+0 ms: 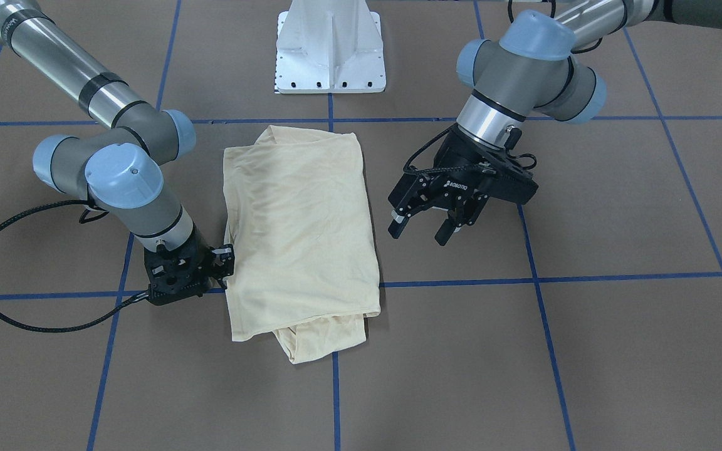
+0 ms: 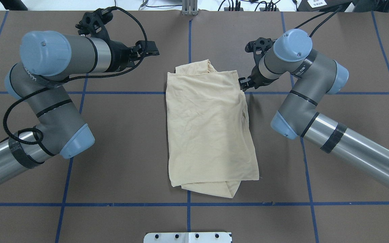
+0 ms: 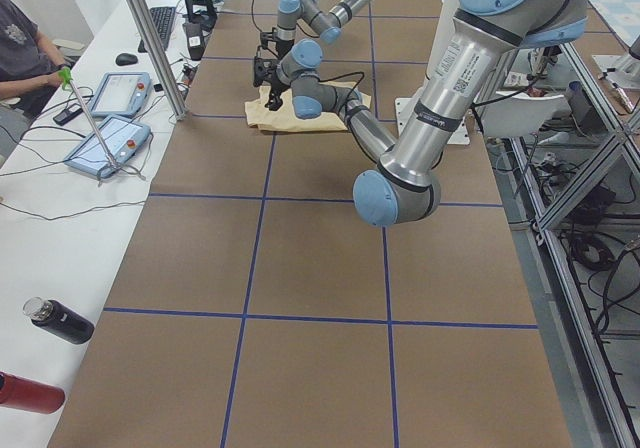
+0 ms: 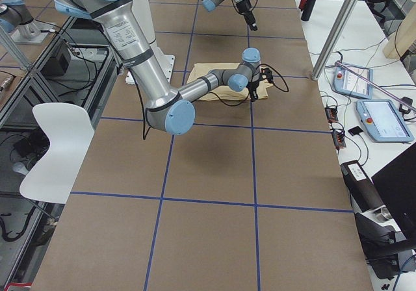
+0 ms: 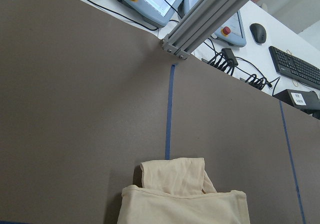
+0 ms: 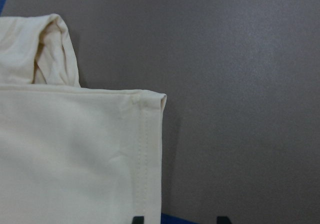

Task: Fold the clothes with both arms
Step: 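Lower the left gripper to the bundle's near corner while the right gripper lifts away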

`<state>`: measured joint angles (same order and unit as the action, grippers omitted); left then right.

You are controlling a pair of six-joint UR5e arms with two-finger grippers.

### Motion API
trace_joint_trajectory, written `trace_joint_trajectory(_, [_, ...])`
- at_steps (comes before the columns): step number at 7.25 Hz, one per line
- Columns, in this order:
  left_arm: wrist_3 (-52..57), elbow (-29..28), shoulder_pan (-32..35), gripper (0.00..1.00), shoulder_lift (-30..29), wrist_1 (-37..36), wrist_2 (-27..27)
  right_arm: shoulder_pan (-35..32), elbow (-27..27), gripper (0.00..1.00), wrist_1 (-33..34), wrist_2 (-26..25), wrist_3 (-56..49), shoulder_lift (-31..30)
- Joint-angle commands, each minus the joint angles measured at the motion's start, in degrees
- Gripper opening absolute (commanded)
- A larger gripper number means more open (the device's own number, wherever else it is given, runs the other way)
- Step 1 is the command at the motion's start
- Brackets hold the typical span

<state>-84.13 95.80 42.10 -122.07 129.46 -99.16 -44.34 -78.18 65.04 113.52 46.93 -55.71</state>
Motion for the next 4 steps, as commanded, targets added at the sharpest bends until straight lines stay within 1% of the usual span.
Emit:
trace_joint_trajectory(1, [-0.94, 1.13, -0.35, 1.0, 0.26, 0.0, -0.07, -0.84, -0.82, 1.0, 0.43, 2.56, 1.84, 1.47])
trace_joint_trajectory(2, [-4.08, 3.23, -2.18, 1.0, 0.78, 0.0, -0.24, -1.62, -3.61, 1.0, 0.7, 6.23, 4.38, 0.7])
trace_joint_trajectory(3, [-7.68, 5.34, -5.94, 1.0, 2.79, -0.26, 0.02, -2.33, -7.12, 1.0, 2.96, 10.01, 8.06, -0.1])
trace_joint_trajectory(4, [-12.15, 6.93, -9.46, 1.0, 4.89, -0.18, 0.45, -2.25, -10.64, 1.0, 4.38, 10.31, 12.53, -1.23])
